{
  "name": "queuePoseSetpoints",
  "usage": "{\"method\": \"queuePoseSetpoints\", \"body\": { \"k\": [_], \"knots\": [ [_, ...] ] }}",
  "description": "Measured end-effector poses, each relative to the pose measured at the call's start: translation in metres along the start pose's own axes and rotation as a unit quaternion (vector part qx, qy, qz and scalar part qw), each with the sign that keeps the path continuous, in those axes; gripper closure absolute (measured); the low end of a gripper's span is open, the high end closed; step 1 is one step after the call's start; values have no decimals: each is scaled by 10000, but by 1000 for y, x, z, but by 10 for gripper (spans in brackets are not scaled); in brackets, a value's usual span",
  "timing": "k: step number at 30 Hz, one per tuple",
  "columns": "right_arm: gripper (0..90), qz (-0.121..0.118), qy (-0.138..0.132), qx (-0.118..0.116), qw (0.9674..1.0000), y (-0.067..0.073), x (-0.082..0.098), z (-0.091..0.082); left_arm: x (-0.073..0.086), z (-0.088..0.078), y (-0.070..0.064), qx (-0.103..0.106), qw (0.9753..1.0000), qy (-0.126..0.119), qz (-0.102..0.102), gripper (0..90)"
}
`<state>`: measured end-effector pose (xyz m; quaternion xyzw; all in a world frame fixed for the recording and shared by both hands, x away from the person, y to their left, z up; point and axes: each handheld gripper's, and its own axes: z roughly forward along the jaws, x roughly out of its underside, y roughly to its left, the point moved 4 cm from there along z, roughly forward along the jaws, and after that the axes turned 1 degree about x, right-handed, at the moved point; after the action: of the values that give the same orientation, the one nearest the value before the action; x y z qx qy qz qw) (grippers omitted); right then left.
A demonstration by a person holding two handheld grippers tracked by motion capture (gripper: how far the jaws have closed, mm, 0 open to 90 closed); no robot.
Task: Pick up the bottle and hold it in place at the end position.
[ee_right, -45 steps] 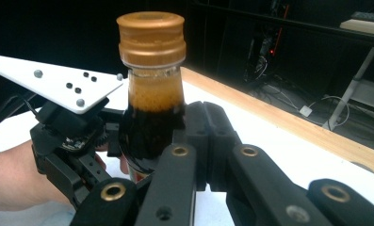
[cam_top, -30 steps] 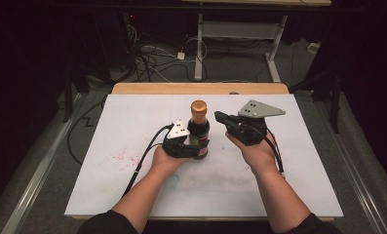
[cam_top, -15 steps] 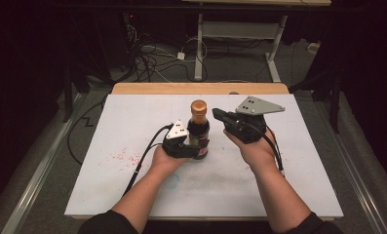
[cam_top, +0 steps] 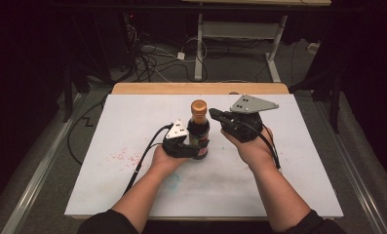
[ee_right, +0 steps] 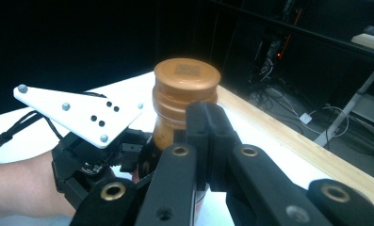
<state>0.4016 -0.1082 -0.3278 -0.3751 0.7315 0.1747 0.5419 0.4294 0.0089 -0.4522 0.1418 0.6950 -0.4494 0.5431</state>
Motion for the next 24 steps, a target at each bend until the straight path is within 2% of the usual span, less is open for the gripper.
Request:
{"method": "queuePoseSetpoints", "body": {
  "k": [9,24],
  "knots": [
    [900,-35,83,-37,10000,4,-3,7,0,0,0,-9,10000,16,15,286],
    [900,-94,161,-25,9998,4,-4,6,2,-1,-1,-34,9999,-86,37,289]
  ]
}}
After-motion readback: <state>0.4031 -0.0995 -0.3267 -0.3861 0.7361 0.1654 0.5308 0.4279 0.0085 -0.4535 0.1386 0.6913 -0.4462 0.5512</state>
